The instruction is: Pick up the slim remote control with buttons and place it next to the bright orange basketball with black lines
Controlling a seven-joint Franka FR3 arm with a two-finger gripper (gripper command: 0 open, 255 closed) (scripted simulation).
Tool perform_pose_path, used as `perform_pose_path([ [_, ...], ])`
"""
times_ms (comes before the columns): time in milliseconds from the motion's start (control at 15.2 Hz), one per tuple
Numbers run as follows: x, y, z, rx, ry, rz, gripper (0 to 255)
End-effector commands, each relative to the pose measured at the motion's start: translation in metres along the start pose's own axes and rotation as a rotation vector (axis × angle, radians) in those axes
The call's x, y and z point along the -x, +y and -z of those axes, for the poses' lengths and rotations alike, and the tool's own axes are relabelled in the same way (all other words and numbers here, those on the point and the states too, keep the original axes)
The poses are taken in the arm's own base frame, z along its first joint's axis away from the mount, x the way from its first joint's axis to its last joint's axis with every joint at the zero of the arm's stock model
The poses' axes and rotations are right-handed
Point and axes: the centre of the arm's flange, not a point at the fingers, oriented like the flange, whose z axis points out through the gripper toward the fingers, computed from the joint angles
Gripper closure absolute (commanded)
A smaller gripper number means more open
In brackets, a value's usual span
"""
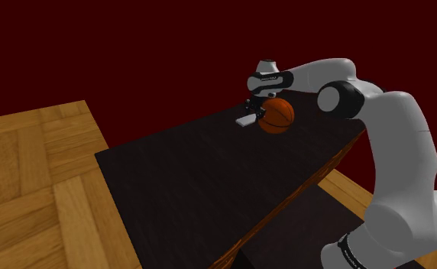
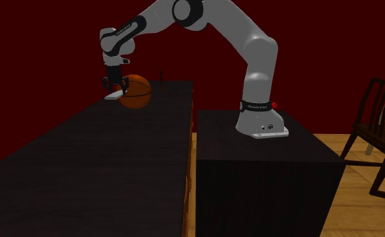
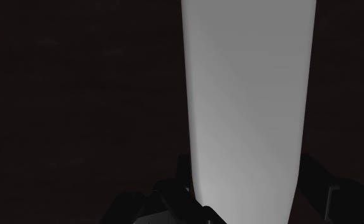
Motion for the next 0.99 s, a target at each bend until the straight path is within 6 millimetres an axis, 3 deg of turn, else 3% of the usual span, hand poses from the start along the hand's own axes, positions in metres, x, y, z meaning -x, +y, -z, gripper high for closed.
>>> perform_pose_path([
  [0,0.0,0.0,-0.01,-0.001,0.0,0.0,255],
  [924,-0.001,-0.001,-0.084,-0.001,0.0,0.0,255],
])
